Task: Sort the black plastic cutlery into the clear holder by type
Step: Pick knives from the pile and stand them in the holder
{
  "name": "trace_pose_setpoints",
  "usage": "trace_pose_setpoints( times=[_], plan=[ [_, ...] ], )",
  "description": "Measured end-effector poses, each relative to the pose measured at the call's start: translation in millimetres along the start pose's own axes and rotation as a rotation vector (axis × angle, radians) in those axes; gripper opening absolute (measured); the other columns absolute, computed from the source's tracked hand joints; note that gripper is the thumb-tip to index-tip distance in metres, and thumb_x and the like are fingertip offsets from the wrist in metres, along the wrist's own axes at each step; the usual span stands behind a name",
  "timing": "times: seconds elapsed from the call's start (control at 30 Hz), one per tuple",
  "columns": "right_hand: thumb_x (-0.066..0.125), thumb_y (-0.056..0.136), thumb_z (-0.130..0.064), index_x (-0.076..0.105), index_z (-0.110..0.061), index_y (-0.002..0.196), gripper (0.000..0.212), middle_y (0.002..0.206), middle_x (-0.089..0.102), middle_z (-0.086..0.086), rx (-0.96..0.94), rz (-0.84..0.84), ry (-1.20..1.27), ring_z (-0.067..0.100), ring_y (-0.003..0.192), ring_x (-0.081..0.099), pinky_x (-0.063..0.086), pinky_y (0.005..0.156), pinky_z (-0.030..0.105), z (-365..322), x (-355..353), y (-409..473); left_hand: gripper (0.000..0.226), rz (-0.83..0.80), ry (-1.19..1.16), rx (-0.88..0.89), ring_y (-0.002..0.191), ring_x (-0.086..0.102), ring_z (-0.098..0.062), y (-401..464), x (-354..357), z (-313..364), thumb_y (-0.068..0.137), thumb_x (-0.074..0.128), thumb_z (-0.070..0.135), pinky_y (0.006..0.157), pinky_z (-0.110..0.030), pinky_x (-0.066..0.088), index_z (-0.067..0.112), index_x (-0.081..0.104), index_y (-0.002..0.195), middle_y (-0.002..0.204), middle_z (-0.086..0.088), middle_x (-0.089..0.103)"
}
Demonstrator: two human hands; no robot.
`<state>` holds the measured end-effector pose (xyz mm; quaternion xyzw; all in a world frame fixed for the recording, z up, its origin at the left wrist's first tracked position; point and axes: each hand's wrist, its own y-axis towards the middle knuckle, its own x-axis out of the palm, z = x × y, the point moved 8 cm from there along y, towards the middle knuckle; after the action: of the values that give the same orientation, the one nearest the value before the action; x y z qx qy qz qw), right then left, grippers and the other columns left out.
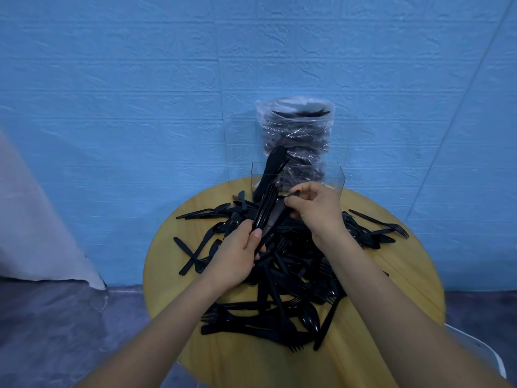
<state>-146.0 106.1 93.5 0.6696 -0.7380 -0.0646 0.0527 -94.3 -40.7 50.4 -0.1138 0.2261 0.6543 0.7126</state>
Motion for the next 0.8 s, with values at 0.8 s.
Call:
trace_pose_setpoints(
  times=[0.8],
  plan=[
    [0.067,0.087,-0.012,0.061,-0.012,0.068,0.020,0.056,0.063,-0.003,0.024,-0.029,0.062,0.004,0.051,0.057,0.048,0.052,0.015,4.2,-7.5,-9.6,0.023,0.033,-0.128,-0.026,0.061,0.040,-0.007,1.0,3.1,7.4,0.102,0.029,0.021,0.060,-0.021,0.041,0.013,0.041,0.085,0.072,0.002,0.043]
  ],
)
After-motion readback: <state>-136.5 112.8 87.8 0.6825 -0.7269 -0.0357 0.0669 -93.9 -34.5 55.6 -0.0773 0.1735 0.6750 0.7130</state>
